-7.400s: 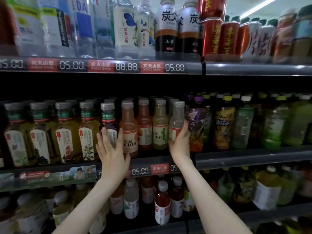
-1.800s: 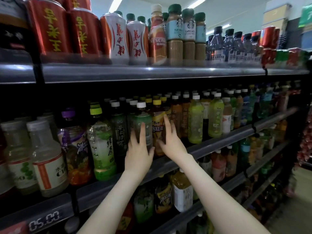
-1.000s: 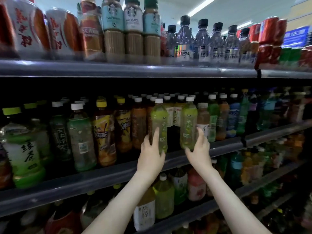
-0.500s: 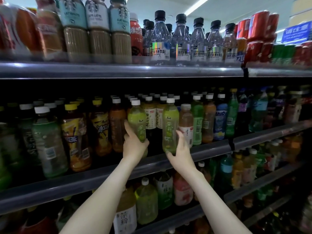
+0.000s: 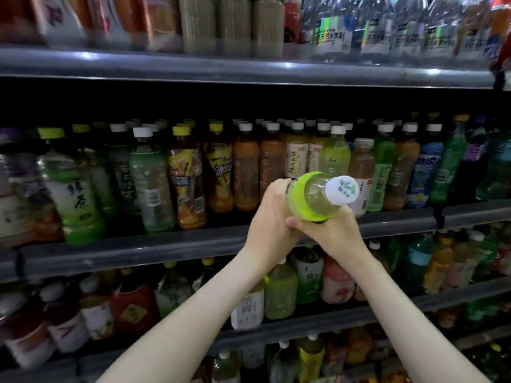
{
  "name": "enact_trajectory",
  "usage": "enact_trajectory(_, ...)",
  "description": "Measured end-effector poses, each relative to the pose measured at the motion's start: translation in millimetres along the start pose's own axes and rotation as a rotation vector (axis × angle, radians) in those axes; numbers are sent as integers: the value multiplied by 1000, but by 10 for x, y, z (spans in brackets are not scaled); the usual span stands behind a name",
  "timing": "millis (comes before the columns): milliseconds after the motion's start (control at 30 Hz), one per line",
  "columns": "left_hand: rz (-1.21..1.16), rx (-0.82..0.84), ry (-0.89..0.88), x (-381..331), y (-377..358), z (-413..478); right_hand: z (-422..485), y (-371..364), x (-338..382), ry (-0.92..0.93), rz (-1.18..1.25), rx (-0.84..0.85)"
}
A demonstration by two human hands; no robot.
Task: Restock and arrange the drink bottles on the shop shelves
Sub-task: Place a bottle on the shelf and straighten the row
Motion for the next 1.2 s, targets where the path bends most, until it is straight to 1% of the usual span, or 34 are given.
enact_trajectory(67,-34,36,22,19,145,-84,-98,-59,28,30,3,-29)
enact_trajectory(133,-91,66,59,65,278,-248,-195,-156,54,27,-4,-22)
enact_trajectory(200,-68,69,68,99,415,-452,-289,-259,110,0,-1,-2)
enact_trajectory(267,-54,110,83,130,544,-615,-376,-356,126,-55,40,24)
enact_trajectory(367,-98,257,199,188,766,-782,-492,-528,129,-141,96,68)
enact_trajectory(433,-126,366,245,275,919,-870,-549,-643,124,-162,115,84)
enact_trajectory(567,-79,506,204,456,1177,-1002,-654,-807,117,-230,149,68)
enact_trajectory(633,-30,552,166,551,1211,-1053,-718,-839,99,-263,162,30)
enact_trajectory(700,-41,579,147,608,1171,-1089,-795,-817,74,-300,164,-26)
enact_trajectory(800,-80,580,115,562,1007,-1127,-936,-641,42,-350,161,-101)
enact_trajectory(900,-85,569,99,323,807,-1163,-1072,-288,49,-384,117,-146)
enact_trajectory(1033,-115,593,59,-138,509,-1170,-1241,383,31,-419,82,-205)
enact_trajectory(1100,-122,571,64,-297,409,-1144,-1278,669,20,-428,86,-225)
enact_trajectory(1200,-144,536,90,-783,145,-1146,-1464,1253,-44,-438,101,-254)
Point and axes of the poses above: each hand's wrist, its own z-axis towards the middle knuckle, its own y-axis out of the back of the hand, x = y × z, the point moved 1 cm from there along z, towards the middle knuckle, and after that the axes turned 10 degrees about z, right-handed, at the moved point
